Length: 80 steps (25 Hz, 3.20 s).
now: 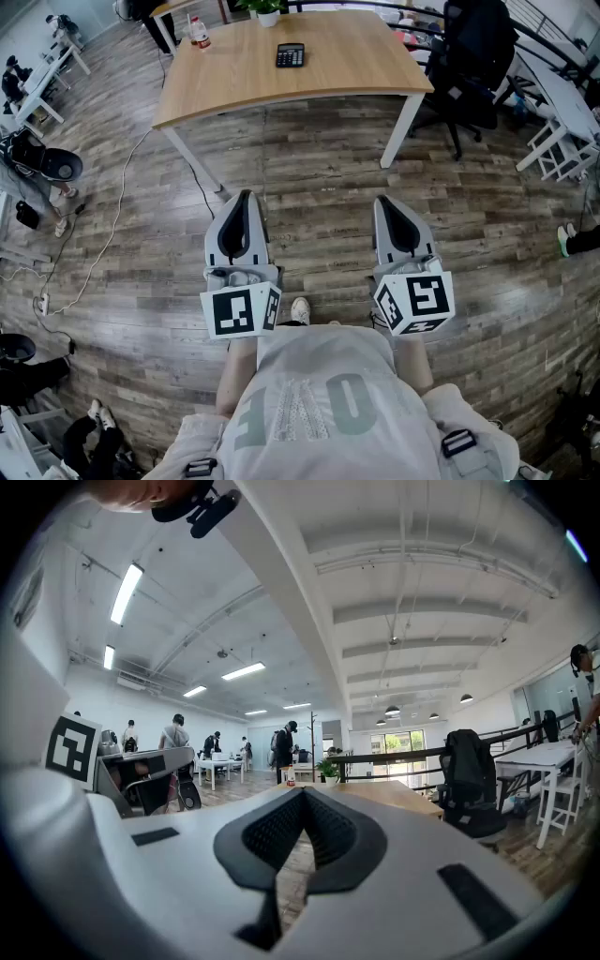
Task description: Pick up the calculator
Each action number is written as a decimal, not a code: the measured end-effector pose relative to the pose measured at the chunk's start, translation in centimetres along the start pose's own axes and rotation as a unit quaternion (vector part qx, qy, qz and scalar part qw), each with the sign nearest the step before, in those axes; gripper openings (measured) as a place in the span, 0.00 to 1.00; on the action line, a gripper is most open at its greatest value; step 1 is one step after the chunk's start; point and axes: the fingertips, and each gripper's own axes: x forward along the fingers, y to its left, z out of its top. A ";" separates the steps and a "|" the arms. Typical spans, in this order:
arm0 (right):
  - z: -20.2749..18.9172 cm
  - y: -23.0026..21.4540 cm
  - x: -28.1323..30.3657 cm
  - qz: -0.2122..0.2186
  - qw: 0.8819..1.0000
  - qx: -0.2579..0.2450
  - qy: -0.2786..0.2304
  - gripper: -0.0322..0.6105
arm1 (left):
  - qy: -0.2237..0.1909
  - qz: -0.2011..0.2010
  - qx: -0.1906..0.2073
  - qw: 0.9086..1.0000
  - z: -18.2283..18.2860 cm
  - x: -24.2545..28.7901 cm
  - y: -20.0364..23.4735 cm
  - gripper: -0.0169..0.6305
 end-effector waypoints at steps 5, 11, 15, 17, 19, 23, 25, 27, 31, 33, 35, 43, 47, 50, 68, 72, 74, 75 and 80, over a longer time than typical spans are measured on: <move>-0.8 1.0 1.0 0.013 1.000 -0.003 0.015 0.08 | 0.008 -0.006 0.000 1.000 -0.6 0.9 0.3 0.04; -1.3 2.4 1.9 0.019 0.999 0.003 0.027 0.08 | 0.006 -0.012 -0.003 1.000 -0.6 1.8 1.8 0.04; -1.1 2.9 2.4 0.043 0.998 0.038 0.009 0.08 | 0.004 -0.012 -0.008 1.000 -0.8 2.3 2.8 0.04; -1.0 3.3 2.7 0.056 0.997 0.056 0.001 0.08 | 0.004 -0.013 -0.012 1.000 -1.0 2.3 3.2 0.04; -0.9 3.7 3.3 0.063 0.995 0.076 -0.002 0.08 | 0.004 -0.014 -0.016 1.000 -1.3 2.4 3.8 0.04; -1.1 5.2 4.8 0.092 0.989 0.112 0.012 0.08 | 0.004 -0.010 -0.026 1.000 -1.7 2.9 5.5 0.04; -1.0 5.9 5.8 0.098 0.988 0.121 0.011 0.08 | 0.003 -0.005 -0.038 0.999 -2.1 3.1 6.8 0.04; -1.0 6.5 6.4 0.099 0.987 0.123 0.007 0.08 | 0.002 -0.004 -0.043 0.999 -2.6 3.2 7.8 0.04; -1.6 6.8 7.2 0.090 0.990 0.105 0.016 0.08 | 0.008 -0.002 -0.033 0.999 -3.5 3.7 9.1 0.04; -1.9 6.6 7.5 0.081 0.993 0.086 0.023 0.08 | 0.012 -0.003 -0.034 0.999 -3.9 4.2 9.3 0.04; -2.1 6.0 7.8 0.072 0.994 0.076 0.026 0.08 | 0.011 -0.010 -0.034 0.999 -4.1 5.0 9.2 0.04; -2.6 2.3 12.3 0.079 0.993 0.087 -0.004 0.08 | -0.011 -0.018 -0.046 0.999 -5.9 9.8 8.8 0.04; -3.7 0.2 18.2 0.106 0.991 0.079 -0.013 0.08 | -0.003 -0.018 -0.011 1.000 -8.2 14.0 9.5 0.04; -3.3 -1.6 23.2 0.119 0.991 0.053 -0.013 0.08 | -0.005 -0.010 0.003 1.000 -8.7 18.5 10.6 0.04; 2.1 -18.2 53.2 0.162 0.986 0.025 0.015 0.08 | 0.000 0.070 -0.006 0.997 -10.5 51.5 18.7 0.04; 1.5 -20.5 56.9 0.163 0.986 0.024 0.027 0.08 | 0.013 0.068 -0.005 0.998 -12.2 56.4 18.8 0.04; 1.1 -21.6 58.4 0.160 0.986 0.035 0.033 0.08 | 0.008 0.066 -0.007 0.998 -12.5 58.2 18.5 0.04; 1.0 -22.1 59.1 0.159 0.986 0.041 0.035 0.08 | 0.005 0.064 -0.008 0.998 -12.6 59.0 18.2 0.04; 0.6 -23.9 61.0 0.158 0.985 0.059 0.039 0.08 | 0.009 0.041 0.000 0.999 -13.5 62.4 16.5 0.04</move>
